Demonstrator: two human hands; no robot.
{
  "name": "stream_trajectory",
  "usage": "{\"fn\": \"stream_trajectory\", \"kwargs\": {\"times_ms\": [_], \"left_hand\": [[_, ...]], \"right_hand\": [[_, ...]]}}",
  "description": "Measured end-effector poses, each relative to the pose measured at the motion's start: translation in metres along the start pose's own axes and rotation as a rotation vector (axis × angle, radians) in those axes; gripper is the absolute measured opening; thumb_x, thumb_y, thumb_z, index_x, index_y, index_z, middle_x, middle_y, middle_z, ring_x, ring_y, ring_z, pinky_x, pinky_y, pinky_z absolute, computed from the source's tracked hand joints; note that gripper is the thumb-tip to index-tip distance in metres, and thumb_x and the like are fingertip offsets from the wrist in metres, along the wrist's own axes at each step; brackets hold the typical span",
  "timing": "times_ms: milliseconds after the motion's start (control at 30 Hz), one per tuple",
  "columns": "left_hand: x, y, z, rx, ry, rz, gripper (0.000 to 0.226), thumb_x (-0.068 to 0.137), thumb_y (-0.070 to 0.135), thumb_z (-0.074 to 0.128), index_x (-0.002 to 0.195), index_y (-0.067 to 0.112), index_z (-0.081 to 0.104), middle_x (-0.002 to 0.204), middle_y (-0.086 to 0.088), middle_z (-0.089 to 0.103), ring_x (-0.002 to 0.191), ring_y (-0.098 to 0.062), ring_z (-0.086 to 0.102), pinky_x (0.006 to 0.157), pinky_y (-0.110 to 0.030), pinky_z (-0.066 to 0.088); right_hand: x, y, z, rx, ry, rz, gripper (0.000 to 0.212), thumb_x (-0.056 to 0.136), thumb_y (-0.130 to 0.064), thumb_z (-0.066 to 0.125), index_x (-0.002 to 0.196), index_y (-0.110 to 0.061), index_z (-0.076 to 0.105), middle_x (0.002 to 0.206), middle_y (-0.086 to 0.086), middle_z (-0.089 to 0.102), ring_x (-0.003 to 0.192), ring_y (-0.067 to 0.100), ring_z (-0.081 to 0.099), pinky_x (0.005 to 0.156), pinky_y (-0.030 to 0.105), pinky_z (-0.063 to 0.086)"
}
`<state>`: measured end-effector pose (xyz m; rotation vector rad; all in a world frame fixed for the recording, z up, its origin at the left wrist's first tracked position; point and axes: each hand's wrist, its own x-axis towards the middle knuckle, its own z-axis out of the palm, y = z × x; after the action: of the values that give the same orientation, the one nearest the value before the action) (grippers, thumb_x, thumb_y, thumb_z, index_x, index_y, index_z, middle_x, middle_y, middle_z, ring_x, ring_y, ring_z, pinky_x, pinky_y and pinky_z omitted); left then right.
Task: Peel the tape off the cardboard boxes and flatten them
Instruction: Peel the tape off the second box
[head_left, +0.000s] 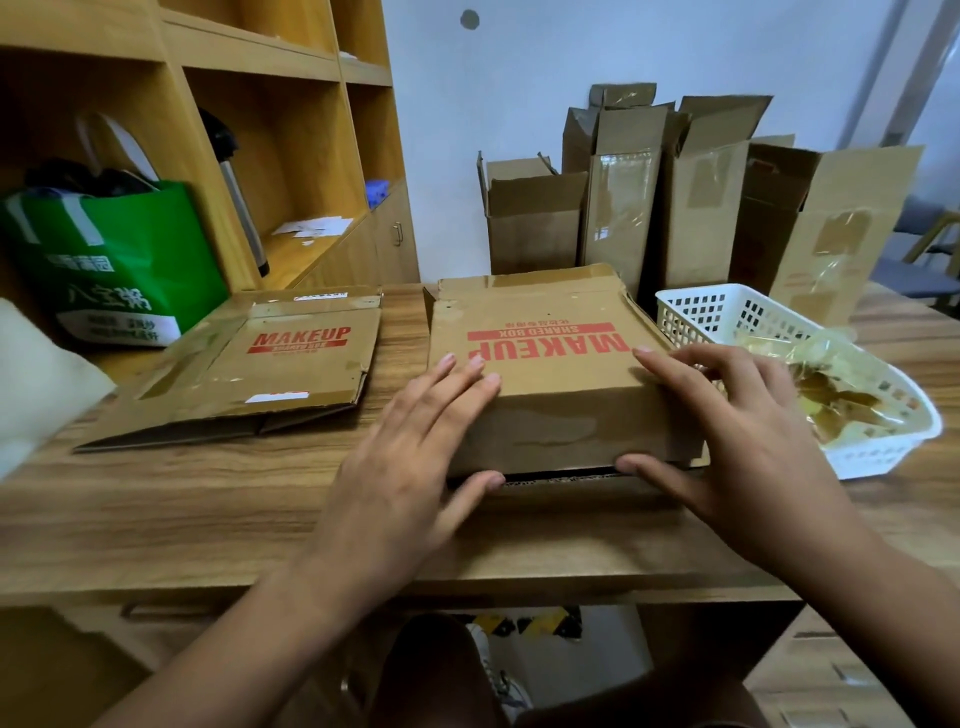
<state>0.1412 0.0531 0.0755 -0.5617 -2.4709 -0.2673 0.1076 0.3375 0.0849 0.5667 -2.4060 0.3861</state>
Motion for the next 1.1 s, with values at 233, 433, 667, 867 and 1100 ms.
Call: {"fn": "stream_trajectory", "kwargs": {"times_ms": [233, 433, 667, 867, 1100], "left_hand": [[0.001, -0.002, 0.000, 0.044, -0.024, 0.003, 0.084, 0.091, 0.052, 0.059, 0.160, 0.020, 0.024, 0.167, 0.002, 0.022, 0.155, -0.014, 0.013, 0.124, -0.040, 0.020], [0.000, -0.004, -0.004, 0.054, -0.099, 0.013, 0.092, 0.088, 0.063, 0.054, 0.162, 0.022, 0.015, 0.169, 0.005, 0.012, 0.156, -0.011, 0.003, 0.123, -0.039, 0.009], [-0.002, -0.003, -0.006, 0.174, -0.163, 0.049, 0.115, 0.078, 0.078, 0.052, 0.162, 0.017, 0.003, 0.170, -0.001, 0.000, 0.156, -0.017, -0.007, 0.125, -0.041, 0.000], [-0.001, 0.001, -0.007, 0.265, -0.171, 0.044, 0.129, 0.069, 0.083, 0.054, 0.161, 0.007, 0.005, 0.170, -0.010, 0.001, 0.156, -0.024, -0.004, 0.125, -0.039, 0.000], [0.008, 0.002, -0.023, 0.070, -0.085, 0.039, 0.069, 0.097, 0.055, 0.037, 0.157, 0.024, 0.032, 0.160, 0.004, 0.037, 0.150, -0.009, 0.027, 0.125, -0.029, 0.015]], "right_hand": [[0.001, 0.005, -0.002, -0.010, -0.039, -0.071, 0.098, 0.069, -0.047, 0.080, 0.155, -0.027, 0.036, 0.138, 0.007, 0.045, 0.120, 0.031, 0.041, 0.097, 0.049, 0.045], [0.003, 0.020, -0.012, -0.018, -0.127, -0.150, 0.099, 0.070, -0.033, 0.085, 0.155, -0.028, 0.035, 0.142, 0.004, 0.045, 0.123, 0.032, 0.046, 0.099, 0.048, 0.045], [0.003, 0.021, -0.009, -0.086, -0.117, -0.194, 0.095, 0.069, -0.029, 0.086, 0.153, -0.022, 0.041, 0.141, 0.012, 0.048, 0.123, 0.036, 0.048, 0.098, 0.052, 0.047], [-0.003, 0.026, -0.018, 0.066, -0.143, -0.246, 0.067, 0.087, -0.043, 0.062, 0.149, -0.025, 0.046, 0.152, 0.001, 0.044, 0.135, 0.026, 0.045, 0.105, 0.045, 0.044], [0.002, 0.035, -0.037, 0.312, -0.249, -0.136, 0.054, 0.092, -0.068, 0.044, 0.143, -0.050, 0.047, 0.152, -0.025, 0.041, 0.141, 0.003, 0.041, 0.110, 0.036, 0.043]]}}
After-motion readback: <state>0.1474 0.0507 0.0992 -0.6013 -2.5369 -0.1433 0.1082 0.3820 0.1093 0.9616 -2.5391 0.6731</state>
